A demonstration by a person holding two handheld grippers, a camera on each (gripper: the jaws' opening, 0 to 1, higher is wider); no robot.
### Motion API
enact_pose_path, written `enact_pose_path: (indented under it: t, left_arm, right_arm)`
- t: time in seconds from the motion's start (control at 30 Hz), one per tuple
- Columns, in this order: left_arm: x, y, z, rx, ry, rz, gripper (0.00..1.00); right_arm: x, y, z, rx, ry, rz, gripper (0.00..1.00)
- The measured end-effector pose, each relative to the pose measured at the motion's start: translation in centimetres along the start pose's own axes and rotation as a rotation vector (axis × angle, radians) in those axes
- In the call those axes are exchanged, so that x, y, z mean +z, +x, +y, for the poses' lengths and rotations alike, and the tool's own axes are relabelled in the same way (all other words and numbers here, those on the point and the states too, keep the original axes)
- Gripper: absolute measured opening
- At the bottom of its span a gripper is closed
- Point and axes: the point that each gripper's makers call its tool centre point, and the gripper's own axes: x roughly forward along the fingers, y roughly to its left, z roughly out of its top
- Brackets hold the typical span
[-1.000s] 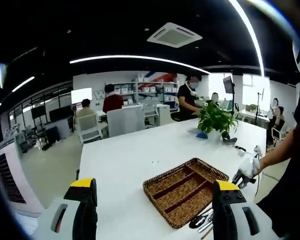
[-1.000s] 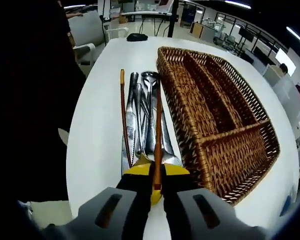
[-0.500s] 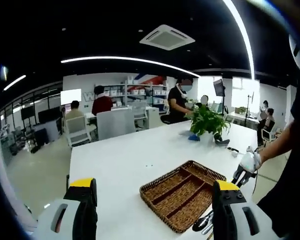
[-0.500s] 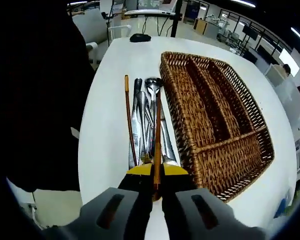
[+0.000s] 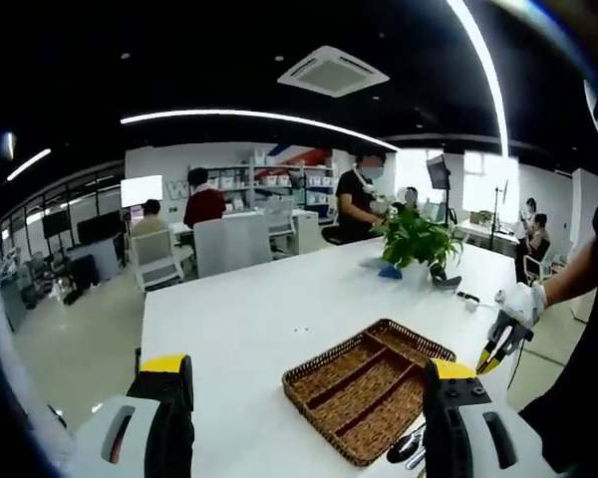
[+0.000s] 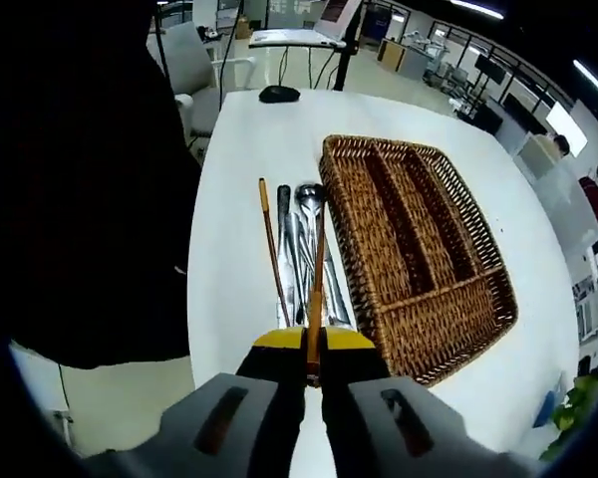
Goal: Arrange the knives, forks, and spoons in their matching storage slots by inserting each utensil handle-first until every utensil is classified and aligned in the correct compartment
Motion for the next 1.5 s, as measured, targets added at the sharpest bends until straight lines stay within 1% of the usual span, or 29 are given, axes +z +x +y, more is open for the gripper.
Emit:
enact_pose_path:
  t: [0.07,0.1,0.17,0.23,0.27,0.33,0.37,0.4,0.47,0.57,0.63,0.73,0.8,0.87,0.9,0.97,1.07,1.1,1.13,1.2,1.23,1.27,1.3,1.33,1.37,1.4,1.43,1.47,1.5]
  left_arm:
    - [0.3,-0.4,-0.2,0.026,0.001,0.0,1.0]
    - [0.5,-0.8,-0.1,0.057,0.007,0.007,1.0]
    - [0.9,-1.2,-0.3,0.077,0.013,0.0,1.0]
    - [1.5,-1.7,-0.5,0.108,0.017,-0.015,1.0]
    - [1.6,-1.8,-0.6,0.115,0.017,-0.018,1.0]
    - [1.8,-2.0,-1.1,0.124,0.017,-0.02,1.0]
    - [1.9,-2.0,-1.3,0.123,0.016,-0.021,1.0]
    - [2.0,-2.0,-1.6,0.12,0.015,-0.021,1.0]
    - [2.1,-1.8,-2.2,0.121,0.033,-0.018,1.0]
    - [2.5,-1.5,-2.5,0.128,0.037,-0.024,1.0]
    - [3.1,-1.3,-2.9,0.122,0.036,-0.039,1.0]
    - [3.5,-0.9,-3.4,0.12,0.051,-0.043,1.0]
    - [3.9,-0.7,-3.9,0.111,0.058,-0.047,1.0]
    - [4.2,-0.6,-4.2,0.103,0.069,-0.049,1.0]
    - [4.3,-0.6,-4.2,0.103,0.074,-0.049,1.0]
    - [4.3,-0.7,-4.0,0.109,0.086,-0.047,1.0]
    - [3.8,-0.9,-3.7,0.111,0.076,-0.046,1.0]
    - [3.3,-0.9,-3.4,0.113,0.062,-0.047,1.0]
    - [3.0,-1.0,-3.3,0.112,0.056,-0.046,1.0]
    - [2.1,-0.9,-3.1,0.112,0.047,-0.038,1.0]
    - [1.7,-0.9,-3.0,0.115,0.05,-0.035,1.0]
    - [1.1,-0.9,-2.7,0.121,0.059,-0.043,1.0]
    - [0.8,-0.9,-2.7,0.111,0.085,-0.049,1.0]
    - [-0.4,-1.2,-2.7,0.081,0.139,0.002,1.0]
    - [-1.0,-1.4,-2.4,0.081,0.174,0.039,1.0]
    - [-1.0,-1.5,-2.2,0.088,0.179,0.042,1.0]
    - [-0.8,-1.6,-2.2,0.084,0.166,0.03,1.0]
    - [-0.6,-1.6,-2.1,0.083,0.163,0.023,1.0]
    - [-0.2,-1.6,-2.1,0.085,0.143,0.012,1.0]
  right_arm:
    - [-0.1,-0.9,-0.2,0.0,0.022,-0.047,0.01]
    - [-0.2,-1.2,-0.3,-0.002,0.015,-0.054,0.01]
    - [-0.4,-2.0,-0.5,0.0,0.003,-0.067,0.01]
    - [0.1,-2.8,-0.6,0.009,0.003,-0.111,0.01]
    - [0.3,-3.1,-0.6,0.018,-0.006,-0.119,0.01]
    - [0.5,-3.7,-0.8,0.011,-0.035,-0.121,0.01]
    - [0.8,-4.3,-1.2,-0.006,-0.05,-0.127,0.01]
    - [1.1,-4.7,-1.6,-0.02,-0.046,-0.141,0.01]
    - [2.1,-5.7,-2.9,-0.056,0.008,-0.208,0.01]
    - [2.1,-6.7,-4.6,-0.105,0.03,-0.225,0.01]
    - [2.3,-7.8,-6.3,-0.175,0.041,-0.255,0.01]
    - [2.4,-9.1,-7.9,-0.248,0.063,-0.277,0.01]
    - [2.5,-10.1,-9.3,-0.318,0.076,-0.287,0.01]
    - [2.6,-11.0,-10.5,-0.375,0.123,-0.305,0.01]
    - [2.4,-11.3,-11.4,-0.415,0.174,-0.312,0.01]
    - [2.2,-11.7,-12.4,-0.466,0.249,-0.34,0.01]
    - [1.9,-12.9,-13.8,-0.581,0.364,-0.38,0.01]
    - [1.9,-13.2,-14.0,-0.613,0.409,-0.402,0.01]
    - [1.9,-13.5,-14.1,-0.628,0.444,-0.413,0.01]
    - [1.4,-13.8,-14.3,-0.675,0.492,-0.404,0.01]
    - [0.9,-13.9,-14.3,-0.7,0.507,-0.381,0.01]
    - [0.5,-14.2,-14.5,-0.742,0.519,-0.367,0.01]
    - [0.3,-14.2,-14.5,-0.75,0.54,-0.365,0.01]
    - [0.3,-14.2,-14.3,-0.744,0.588,-0.388,0.01]
    - [0.1,-14.3,-14.3,-0.747,0.618,-0.397,0.01]
    - [0.0,-14.3,-14.3,-0.751,0.624,-0.395,0.01]
    - [-0.3,-14.4,-14.3,-0.759,0.627,-0.388,0.01]
    - [-0.9,-14.5,-14.4,-0.776,0.669,-0.389,0.01]
    - [-1.1,-14.6,-14.3,-0.777,0.704,-0.399,0.01]
